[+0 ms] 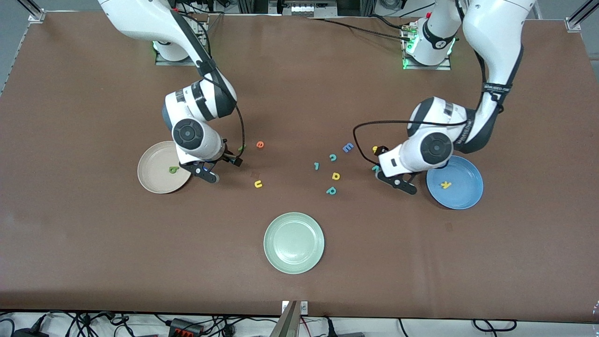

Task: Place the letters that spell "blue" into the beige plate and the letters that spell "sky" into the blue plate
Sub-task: 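Grasp the green stick with the right gripper while the left gripper grasps the y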

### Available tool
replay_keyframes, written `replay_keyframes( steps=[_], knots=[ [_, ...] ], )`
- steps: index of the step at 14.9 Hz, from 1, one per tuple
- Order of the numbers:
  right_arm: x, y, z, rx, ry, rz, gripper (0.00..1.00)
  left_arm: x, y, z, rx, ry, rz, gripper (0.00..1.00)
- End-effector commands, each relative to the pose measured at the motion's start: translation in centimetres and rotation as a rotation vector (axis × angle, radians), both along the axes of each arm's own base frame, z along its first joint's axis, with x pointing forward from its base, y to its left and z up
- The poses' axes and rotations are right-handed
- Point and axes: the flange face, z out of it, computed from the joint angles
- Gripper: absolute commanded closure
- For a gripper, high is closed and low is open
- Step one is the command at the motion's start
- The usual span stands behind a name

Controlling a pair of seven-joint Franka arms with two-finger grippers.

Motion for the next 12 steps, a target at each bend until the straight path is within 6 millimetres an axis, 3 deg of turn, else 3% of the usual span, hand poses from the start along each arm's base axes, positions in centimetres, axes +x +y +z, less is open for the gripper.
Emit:
replay_keyframes(
  steps=[1,5,11,12],
  knots=[
    [-3.4,1.3,-0.8,0.001,-0.057,-0.135,0.0,-1.7,-0.8,-1.6,-0.003,-0.057,-0.054,0.03],
    [-5.4,3.9,-2.6,-0.024,-0.078,-0.282,0.0,-1.9,-0.9,-3.0,0.014,-0.089,-0.098,0.1],
    [-6.7,2.5,-5.3,-0.003,-0.127,-0.333,0.08,-2.6,-1.9,-5.7,-0.005,-0.126,-0.133,0.13],
    [-6.8,2.5,-5.3,-0.003,-0.127,-0.336,0.13,-2.6,-1.9,-5.7,0.015,-0.137,-0.16,0.14]
  ],
)
